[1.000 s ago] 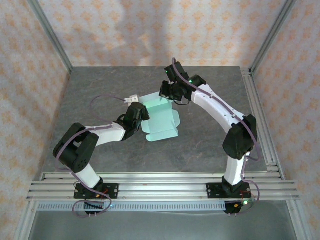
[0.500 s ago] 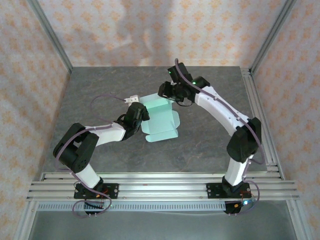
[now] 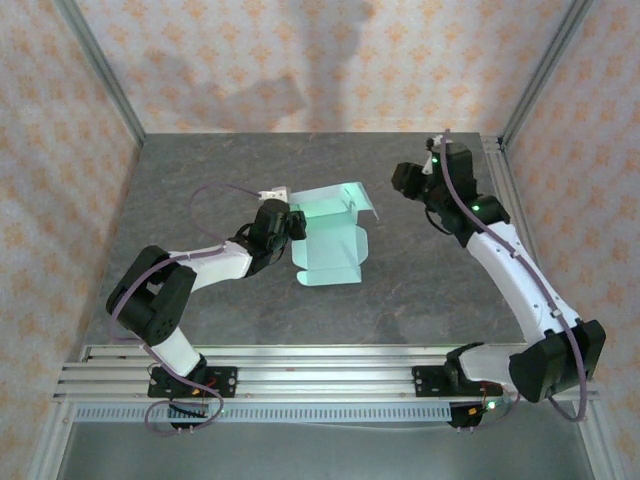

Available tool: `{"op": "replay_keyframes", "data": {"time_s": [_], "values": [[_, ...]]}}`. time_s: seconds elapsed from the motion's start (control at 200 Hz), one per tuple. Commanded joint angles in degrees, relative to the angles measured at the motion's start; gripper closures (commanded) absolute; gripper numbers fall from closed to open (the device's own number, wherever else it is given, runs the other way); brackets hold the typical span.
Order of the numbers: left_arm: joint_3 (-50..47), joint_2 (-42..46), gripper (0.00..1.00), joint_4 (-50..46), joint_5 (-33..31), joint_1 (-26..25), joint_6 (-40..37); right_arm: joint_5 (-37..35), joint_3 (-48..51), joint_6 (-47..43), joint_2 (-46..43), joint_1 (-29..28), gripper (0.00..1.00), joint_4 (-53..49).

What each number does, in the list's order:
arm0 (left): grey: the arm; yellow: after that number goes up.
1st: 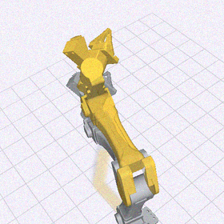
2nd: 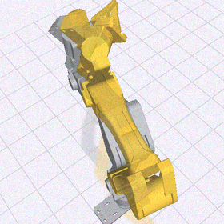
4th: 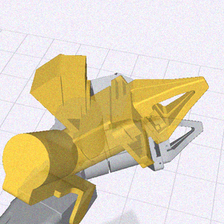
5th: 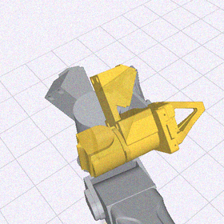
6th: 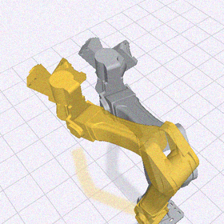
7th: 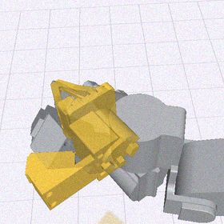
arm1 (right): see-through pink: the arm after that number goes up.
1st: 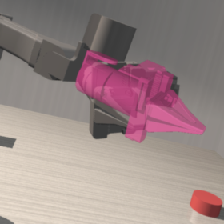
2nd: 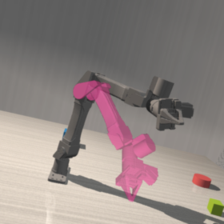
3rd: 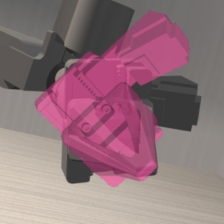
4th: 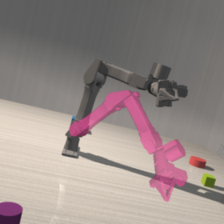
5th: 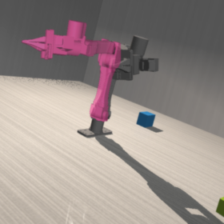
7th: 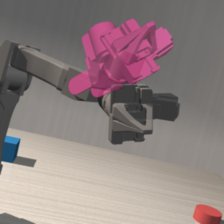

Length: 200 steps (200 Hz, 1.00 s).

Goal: Fold the paper box

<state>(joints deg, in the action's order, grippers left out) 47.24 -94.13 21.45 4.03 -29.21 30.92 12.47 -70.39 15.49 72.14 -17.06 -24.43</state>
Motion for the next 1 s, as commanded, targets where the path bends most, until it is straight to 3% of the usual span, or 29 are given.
{"op": "replay_keyframes", "data": {"time_s": [0.0,0.22,0.375,0.571,0.996], "values": [[1.81,0.96,1.0,4.17,6.51,0.53,-1.46,6.85,2.77,-7.38,-0.33,1.98,0.6,5.23],[3.72,0.22,1.0,3.34,8.3,0.56,-1.03,21.35,3.5,-15.22,2.4,1.81,0.61,5.53],[4.45,-0.68,1.0,3.23,8.84,0.53,-0.68,26.59,3.86,-17.63,2.87,-0.5,0.64,5.63],[4.89,-1.22,1.0,2.77,8.88,0.54,-0.67,29.59,5.19,-18.44,2.78,-2.85,0.66,7.03],[5.06,-1.19,1.0,2.37,9.07,0.48,-0.62,27.98,4.92,-22.51,5.19,-6.11,0.66,7.7]]}}
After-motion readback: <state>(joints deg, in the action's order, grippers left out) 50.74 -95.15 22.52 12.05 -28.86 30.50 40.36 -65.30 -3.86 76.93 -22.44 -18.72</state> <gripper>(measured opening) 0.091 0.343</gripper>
